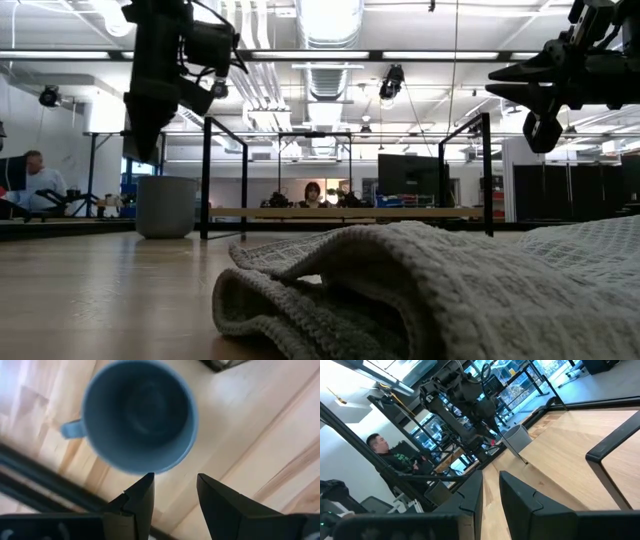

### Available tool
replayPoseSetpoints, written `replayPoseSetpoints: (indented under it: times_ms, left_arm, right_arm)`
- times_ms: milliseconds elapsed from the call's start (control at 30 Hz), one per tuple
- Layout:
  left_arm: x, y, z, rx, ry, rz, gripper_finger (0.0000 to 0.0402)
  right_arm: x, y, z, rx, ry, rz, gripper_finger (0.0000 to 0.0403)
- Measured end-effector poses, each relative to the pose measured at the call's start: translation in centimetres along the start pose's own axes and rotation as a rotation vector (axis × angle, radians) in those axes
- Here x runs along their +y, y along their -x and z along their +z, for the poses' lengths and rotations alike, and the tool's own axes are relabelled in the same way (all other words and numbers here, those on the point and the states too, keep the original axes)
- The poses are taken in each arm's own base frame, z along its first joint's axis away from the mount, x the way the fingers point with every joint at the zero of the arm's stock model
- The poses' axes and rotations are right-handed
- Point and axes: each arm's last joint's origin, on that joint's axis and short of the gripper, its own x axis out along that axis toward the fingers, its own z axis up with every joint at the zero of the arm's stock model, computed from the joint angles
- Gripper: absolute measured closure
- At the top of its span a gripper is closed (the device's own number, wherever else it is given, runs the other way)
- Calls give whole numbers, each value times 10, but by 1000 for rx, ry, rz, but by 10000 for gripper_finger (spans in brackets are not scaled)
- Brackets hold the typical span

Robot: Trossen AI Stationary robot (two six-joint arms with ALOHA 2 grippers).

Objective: Stack small to large cups/mugs on shelf
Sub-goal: Put the blue mug on the shelf

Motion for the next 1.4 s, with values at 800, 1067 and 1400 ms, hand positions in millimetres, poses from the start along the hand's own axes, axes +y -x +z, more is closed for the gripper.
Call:
replayPoseSetpoints:
  times_ms: [800, 1067, 1400]
  left_arm:
    - [2, -13, -1, -36, 3, 56, 267]
    - [13, -3, -10, -46, 44, 99, 267]
    - [22, -8, -11, -20, 172, 40, 267]
  right_arm:
    - [0, 0, 0, 0, -8, 0, 344]
    - [0, 0, 0, 0, -8, 0, 344]
    - [0, 0, 0, 2, -4, -2, 344]
